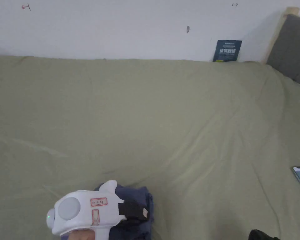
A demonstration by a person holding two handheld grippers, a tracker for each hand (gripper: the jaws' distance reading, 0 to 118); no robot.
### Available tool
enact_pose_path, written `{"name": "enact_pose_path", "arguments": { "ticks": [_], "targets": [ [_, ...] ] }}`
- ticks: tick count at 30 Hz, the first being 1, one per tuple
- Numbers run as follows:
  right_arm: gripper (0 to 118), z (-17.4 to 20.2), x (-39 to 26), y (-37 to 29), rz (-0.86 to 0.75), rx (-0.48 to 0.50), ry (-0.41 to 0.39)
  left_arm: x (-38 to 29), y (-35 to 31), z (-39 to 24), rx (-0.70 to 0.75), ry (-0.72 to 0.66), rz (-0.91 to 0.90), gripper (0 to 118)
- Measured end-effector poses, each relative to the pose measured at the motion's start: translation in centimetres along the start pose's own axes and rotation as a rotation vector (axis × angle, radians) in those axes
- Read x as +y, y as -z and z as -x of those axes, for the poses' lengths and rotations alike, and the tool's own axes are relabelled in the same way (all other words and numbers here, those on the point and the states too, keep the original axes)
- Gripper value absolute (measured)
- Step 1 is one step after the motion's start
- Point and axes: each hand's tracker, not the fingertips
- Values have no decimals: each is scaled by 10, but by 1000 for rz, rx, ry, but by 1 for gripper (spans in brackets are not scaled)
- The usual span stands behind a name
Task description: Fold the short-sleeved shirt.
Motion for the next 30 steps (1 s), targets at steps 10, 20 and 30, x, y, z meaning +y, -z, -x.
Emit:
{"name": "enact_pose_path", "arguments": {
  "ticks": [10, 20, 30],
  "targets": [
    [1, 41, 15, 59, 121, 191, -34, 0, -104, -25, 108, 117, -117, 0],
    [1, 114, 21, 232, 514, 694, 147, -18, -210, 45, 391, 47, -255, 0],
    [1, 42, -37, 311, 681, 922, 602, -5, -199, 90, 154, -51, -178, 0]
  ]
}}
